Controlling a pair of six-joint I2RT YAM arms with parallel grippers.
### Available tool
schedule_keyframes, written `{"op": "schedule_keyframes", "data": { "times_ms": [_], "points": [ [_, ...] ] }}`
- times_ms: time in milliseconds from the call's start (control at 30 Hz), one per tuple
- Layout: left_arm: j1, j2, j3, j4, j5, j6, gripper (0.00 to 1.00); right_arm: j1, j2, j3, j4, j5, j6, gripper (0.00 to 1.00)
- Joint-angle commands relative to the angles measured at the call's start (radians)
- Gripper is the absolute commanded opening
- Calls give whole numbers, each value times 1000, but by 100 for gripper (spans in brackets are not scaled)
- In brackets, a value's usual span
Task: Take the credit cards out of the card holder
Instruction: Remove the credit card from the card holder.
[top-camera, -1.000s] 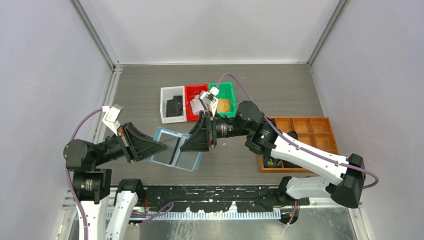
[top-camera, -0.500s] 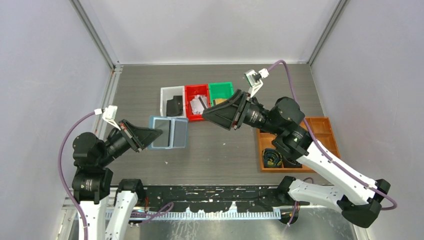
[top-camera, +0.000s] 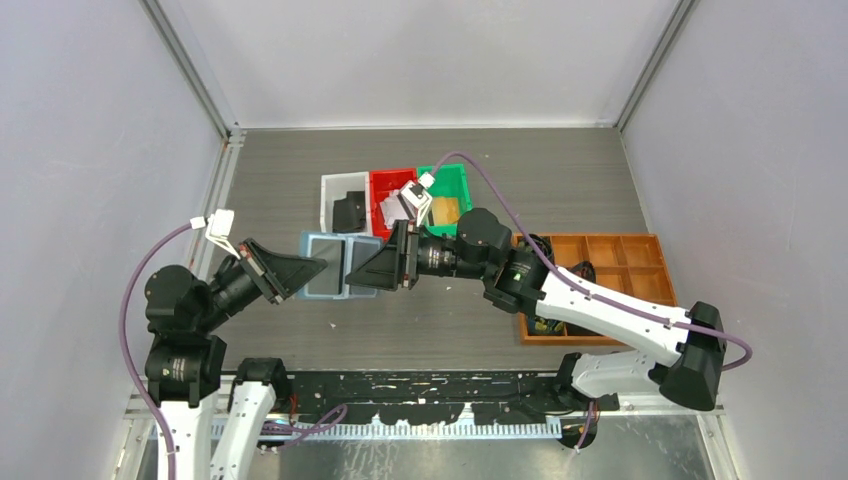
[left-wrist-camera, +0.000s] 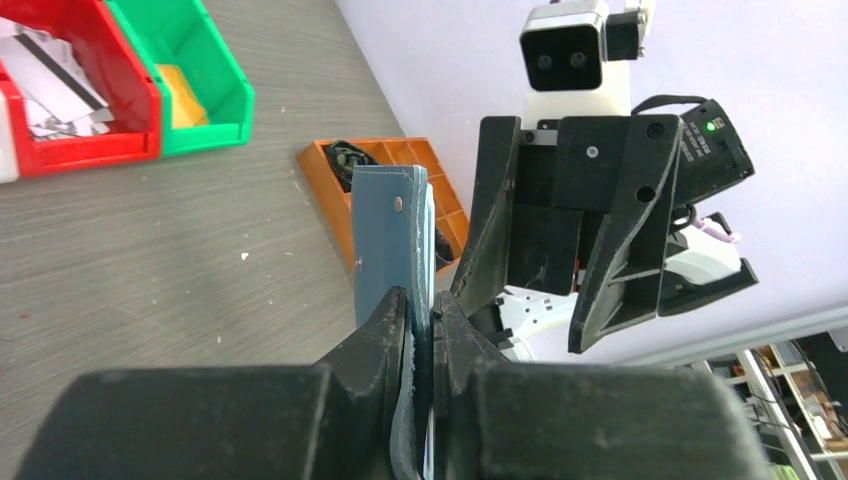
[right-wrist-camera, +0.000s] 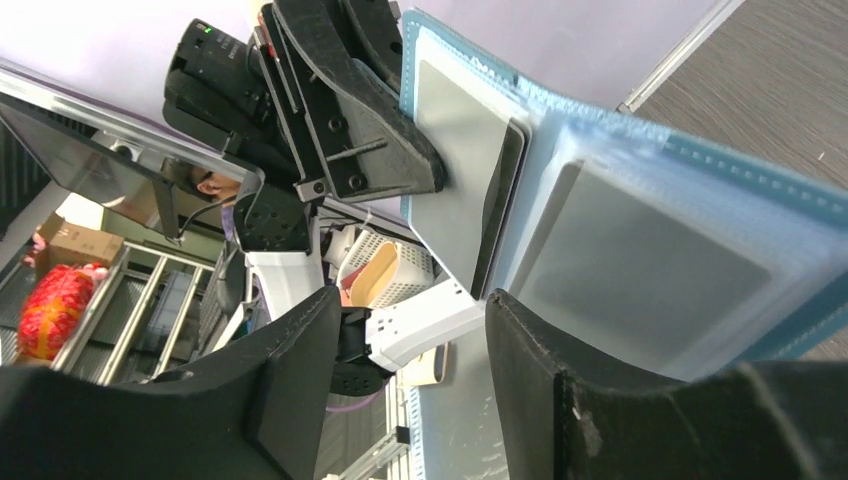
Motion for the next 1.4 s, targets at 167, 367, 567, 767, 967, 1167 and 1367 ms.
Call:
{"op": "schedule_keyframes", "data": {
  "times_ms": [167, 367, 567, 767, 967, 1167, 1367],
  "points": [
    [0, -6, -8, 188, 147, -123, 0, 29, -3, 23, 80, 30, 11, 57],
    [-1, 1, -24, 266, 192, -199, 0, 41, 0, 56, -13, 80, -35, 56],
    [-1, 5, -18, 301, 221, -245, 0, 55, 14, 64, -35, 127, -51, 56],
    [-1, 7, -10, 315, 243, -264, 0, 56, 34, 51, 128, 74, -1, 55],
    [-1, 1, -13, 321, 245, -272, 0, 56, 50, -43, 537, 19, 155, 51],
    [-1, -7, -15, 317, 242, -266, 0, 56, 103, -61, 768, -15, 272, 48],
    [-1, -3, -19, 314, 238, -265, 0, 57, 136, -79, 948, -10, 325, 47]
  ]
}}
